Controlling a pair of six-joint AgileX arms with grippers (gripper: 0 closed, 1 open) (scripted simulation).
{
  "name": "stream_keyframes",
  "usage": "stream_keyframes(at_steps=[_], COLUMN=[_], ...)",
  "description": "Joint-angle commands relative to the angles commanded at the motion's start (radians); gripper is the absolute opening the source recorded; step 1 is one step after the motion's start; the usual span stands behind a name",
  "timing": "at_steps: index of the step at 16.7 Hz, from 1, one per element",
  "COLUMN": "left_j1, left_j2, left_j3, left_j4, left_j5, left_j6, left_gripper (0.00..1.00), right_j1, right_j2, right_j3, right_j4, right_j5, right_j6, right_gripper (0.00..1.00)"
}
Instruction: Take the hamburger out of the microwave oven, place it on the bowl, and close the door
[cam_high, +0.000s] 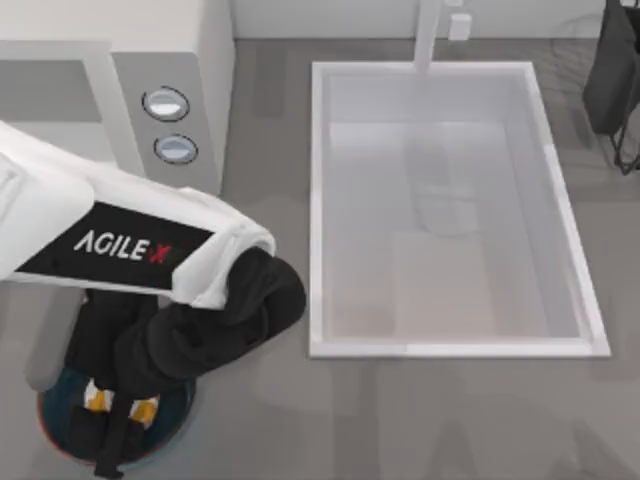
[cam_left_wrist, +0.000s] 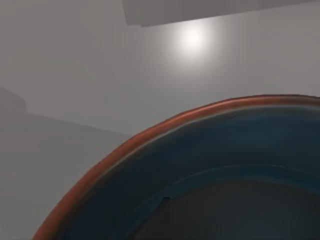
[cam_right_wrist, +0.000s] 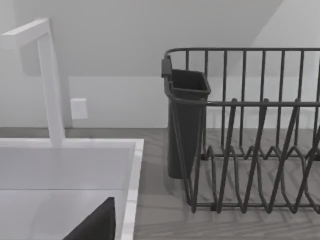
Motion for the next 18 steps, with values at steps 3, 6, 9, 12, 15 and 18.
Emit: stream_keyframes(at_steps=[3, 6, 9, 12, 15, 18], left_j1=[0.000, -0.003, -0.004, 0.015, 0.061, 0.135], left_j2=[0.000, -0.014, -0.105, -0.285, -0.540, -0.845], left_j3=[0.000, -0.006, -0.071, -0.192, -0.348, -0.511], left_j4=[0.000, 0.000, 0.048, 0.143, 0.274, 0.428], left_j5=[0.000, 0.009, 0.057, 0.141, 0.245, 0.350], left_j6=[0.000, 0.012, 0.095, 0.266, 0.530, 0.867], left_gripper=[1.00, 1.00, 1.00, 1.00, 1.00, 1.00], right_j1=[0.000, 0.000, 0.000, 0.000, 0.000, 0.000], right_j2=[0.000, 0.000, 0.000, 0.000, 0.000, 0.000], right_j3=[0.000, 0.000, 0.000, 0.000, 0.000, 0.000], right_j4=[0.000, 0.000, 0.000, 0.000, 0.000, 0.000], right_j5=[0.000, 0.000, 0.000, 0.000, 0.000, 0.000], right_j6=[0.000, 0.000, 0.000, 0.000, 0.000, 0.000], right_gripper=[1.00, 1.00, 1.00, 1.00, 1.00, 1.00])
